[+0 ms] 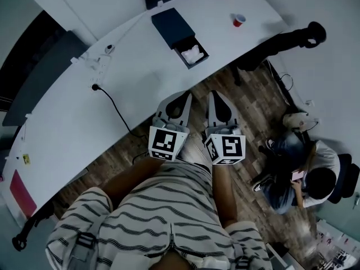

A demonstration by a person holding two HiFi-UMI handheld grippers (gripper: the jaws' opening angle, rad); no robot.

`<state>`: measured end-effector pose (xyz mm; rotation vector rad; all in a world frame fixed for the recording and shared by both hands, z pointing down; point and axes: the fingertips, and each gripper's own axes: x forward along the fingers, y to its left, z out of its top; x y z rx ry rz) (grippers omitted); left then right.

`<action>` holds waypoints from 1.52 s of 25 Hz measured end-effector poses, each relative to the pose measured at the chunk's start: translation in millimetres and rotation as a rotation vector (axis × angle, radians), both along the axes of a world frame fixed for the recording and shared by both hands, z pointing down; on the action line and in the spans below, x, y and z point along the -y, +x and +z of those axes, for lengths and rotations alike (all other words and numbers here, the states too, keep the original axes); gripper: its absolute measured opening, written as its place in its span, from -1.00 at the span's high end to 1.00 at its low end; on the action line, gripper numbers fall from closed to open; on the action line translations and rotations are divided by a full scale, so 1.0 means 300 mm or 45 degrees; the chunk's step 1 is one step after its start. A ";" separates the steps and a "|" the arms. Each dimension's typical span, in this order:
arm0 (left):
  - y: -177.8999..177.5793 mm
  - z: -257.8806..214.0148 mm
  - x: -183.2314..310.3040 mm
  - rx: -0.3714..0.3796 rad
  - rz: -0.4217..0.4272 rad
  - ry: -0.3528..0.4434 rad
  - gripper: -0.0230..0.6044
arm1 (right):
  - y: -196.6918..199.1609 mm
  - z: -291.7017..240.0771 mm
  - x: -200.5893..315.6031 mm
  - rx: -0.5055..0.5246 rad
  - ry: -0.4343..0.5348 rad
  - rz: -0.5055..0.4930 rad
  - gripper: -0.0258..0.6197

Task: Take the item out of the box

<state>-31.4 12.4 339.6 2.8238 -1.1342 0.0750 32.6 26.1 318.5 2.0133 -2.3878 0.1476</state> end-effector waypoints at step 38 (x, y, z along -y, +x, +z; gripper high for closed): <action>0.127 0.143 0.345 0.075 -0.021 -0.100 0.84 | 0.149 0.153 0.374 0.039 -0.154 -0.029 0.86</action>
